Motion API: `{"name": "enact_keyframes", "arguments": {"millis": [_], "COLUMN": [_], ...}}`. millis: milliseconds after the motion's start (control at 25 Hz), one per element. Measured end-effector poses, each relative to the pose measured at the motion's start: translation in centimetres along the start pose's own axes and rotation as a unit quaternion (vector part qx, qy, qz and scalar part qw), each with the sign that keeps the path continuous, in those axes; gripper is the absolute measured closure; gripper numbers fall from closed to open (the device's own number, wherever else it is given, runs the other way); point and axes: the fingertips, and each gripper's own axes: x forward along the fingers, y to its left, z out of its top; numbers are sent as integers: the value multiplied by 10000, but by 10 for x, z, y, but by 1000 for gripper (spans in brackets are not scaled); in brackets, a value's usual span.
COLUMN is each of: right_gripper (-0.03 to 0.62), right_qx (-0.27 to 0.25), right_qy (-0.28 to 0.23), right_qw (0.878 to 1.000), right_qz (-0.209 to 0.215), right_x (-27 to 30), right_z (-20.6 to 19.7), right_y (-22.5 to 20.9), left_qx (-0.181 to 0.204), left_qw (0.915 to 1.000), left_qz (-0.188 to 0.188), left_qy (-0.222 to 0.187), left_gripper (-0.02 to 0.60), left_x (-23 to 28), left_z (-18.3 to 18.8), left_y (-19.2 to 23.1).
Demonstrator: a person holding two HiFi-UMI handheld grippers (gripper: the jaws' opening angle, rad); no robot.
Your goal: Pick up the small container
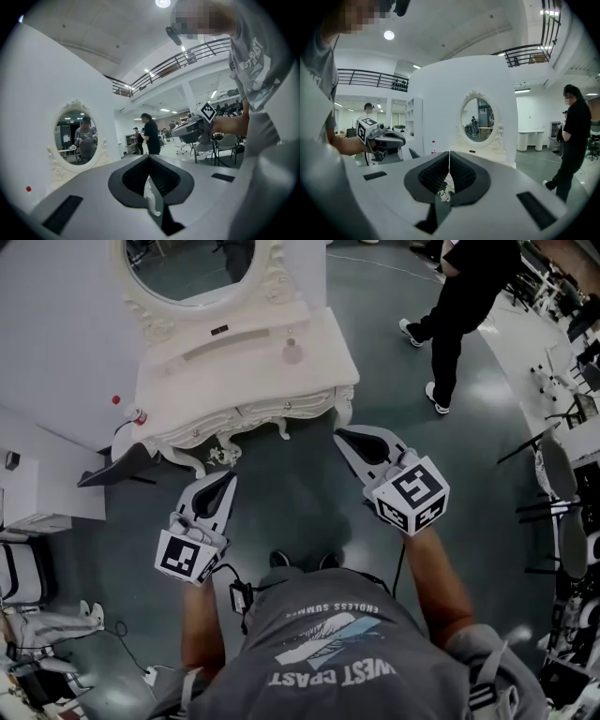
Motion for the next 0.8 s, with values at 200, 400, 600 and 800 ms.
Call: {"name": "enact_keyframes", "arguments": {"millis": [200, 400, 600, 800], "right_gripper": [566, 566, 566, 566], "right_qx": [95, 130, 209, 273], "right_qy": [78, 144, 172, 184], "right_qw": [9997, 9976, 9938, 9906], "right_qz": [-213, -667, -1078, -1330], "right_x": [8, 19, 37, 61], "right_z": [-6, -8, -2, 3], "right_y": [-18, -44, -65, -79], "left_qx": [-66, -122, -68, -20], "left_qw": [9995, 9964, 9918, 9878], "left_qz": [-295, -832, -1248, -1517], "left_qy": [-26, -135, -275, -342], "left_gripper": [566, 566, 566, 566], "left_x": [32, 75, 112, 136], "left_z": [-9, -20, -16, -16], "left_y": [12, 29, 59, 89]}}
